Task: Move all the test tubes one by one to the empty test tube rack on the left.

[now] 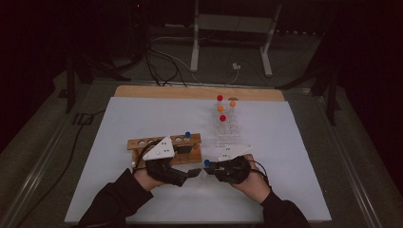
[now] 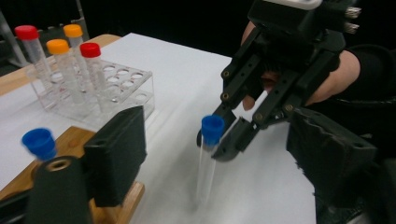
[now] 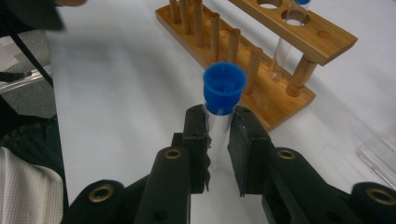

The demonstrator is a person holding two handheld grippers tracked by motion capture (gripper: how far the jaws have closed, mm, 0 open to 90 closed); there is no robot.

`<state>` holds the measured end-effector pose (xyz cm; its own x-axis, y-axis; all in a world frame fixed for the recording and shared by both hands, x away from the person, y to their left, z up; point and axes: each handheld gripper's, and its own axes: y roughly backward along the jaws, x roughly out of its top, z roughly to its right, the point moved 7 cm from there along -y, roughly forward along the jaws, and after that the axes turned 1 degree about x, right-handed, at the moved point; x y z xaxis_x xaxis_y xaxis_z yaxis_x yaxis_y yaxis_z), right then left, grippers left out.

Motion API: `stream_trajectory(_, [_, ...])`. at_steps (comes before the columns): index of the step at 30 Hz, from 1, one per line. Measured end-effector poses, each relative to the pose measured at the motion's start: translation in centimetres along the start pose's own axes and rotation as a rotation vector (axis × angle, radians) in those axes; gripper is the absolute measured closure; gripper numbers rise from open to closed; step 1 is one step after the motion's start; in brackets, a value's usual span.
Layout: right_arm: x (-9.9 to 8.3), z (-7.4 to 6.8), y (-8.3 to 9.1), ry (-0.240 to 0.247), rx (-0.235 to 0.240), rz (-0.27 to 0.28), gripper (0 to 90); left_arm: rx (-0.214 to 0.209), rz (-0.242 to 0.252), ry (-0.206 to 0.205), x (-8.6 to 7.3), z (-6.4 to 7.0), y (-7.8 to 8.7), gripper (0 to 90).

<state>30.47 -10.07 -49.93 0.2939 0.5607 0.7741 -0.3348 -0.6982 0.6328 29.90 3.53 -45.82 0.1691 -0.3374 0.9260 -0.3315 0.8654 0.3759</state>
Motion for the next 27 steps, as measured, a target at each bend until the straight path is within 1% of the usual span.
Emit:
stream_trajectory(4, [0.0,-0.2,0.0,0.001,0.004,-0.001,76.8,-0.01,-0.002,-0.01,0.1,0.3,-0.9,34.6])
stream_trajectory(8, [0.1,-0.2,0.0,0.003,0.008,0.005,76.8,0.0,-0.021,-0.022,0.0,0.3,-1.8,45.2])
stream_trajectory(12, [0.2,-0.3,0.1,0.005,0.011,0.01,76.7,0.003,-0.034,-0.031,-0.2,0.3,-2.3,53.7])
stream_trajectory(13, [0.2,-0.3,0.2,0.004,0.011,0.012,76.7,0.003,-0.038,-0.037,-0.2,0.3,-2.4,57.8])
stream_trajectory(14, [0.2,-0.3,0.2,0.004,0.011,0.012,76.7,0.005,-0.042,-0.035,-0.3,0.3,-2.6,57.8])
stream_trajectory(15, [0.3,-0.3,0.2,0.002,0.015,0.014,76.8,0.006,-0.045,-0.035,-0.3,0.2,-2.7,61.6])
stream_trajectory(17, [0.3,-0.3,0.2,0.001,0.015,0.015,76.8,-0.001,-0.049,-0.034,-0.4,0.3,-2.9,62.9])
stream_trajectory(18, [0.3,-0.3,0.3,0.003,0.016,0.017,76.8,-0.001,-0.055,-0.036,-0.5,0.2,-3.0,66.5])
stream_trajectory(21, [0.3,-0.3,0.3,0.006,0.016,0.019,76.8,0.004,-0.065,-0.042,-0.6,0.2,-3.2,69.9])
stream_trajectory(23, [0.4,-0.3,0.4,0.002,0.014,0.02,76.8,-0.001,-0.072,-0.042,-0.6,0.2,-3.2,75.3])
stream_trajectory(27, [0.4,-0.3,0.4,0.001,0.013,0.022,76.7,0.001,-0.074,-0.054,-0.6,0.3,-3.3,76.1])
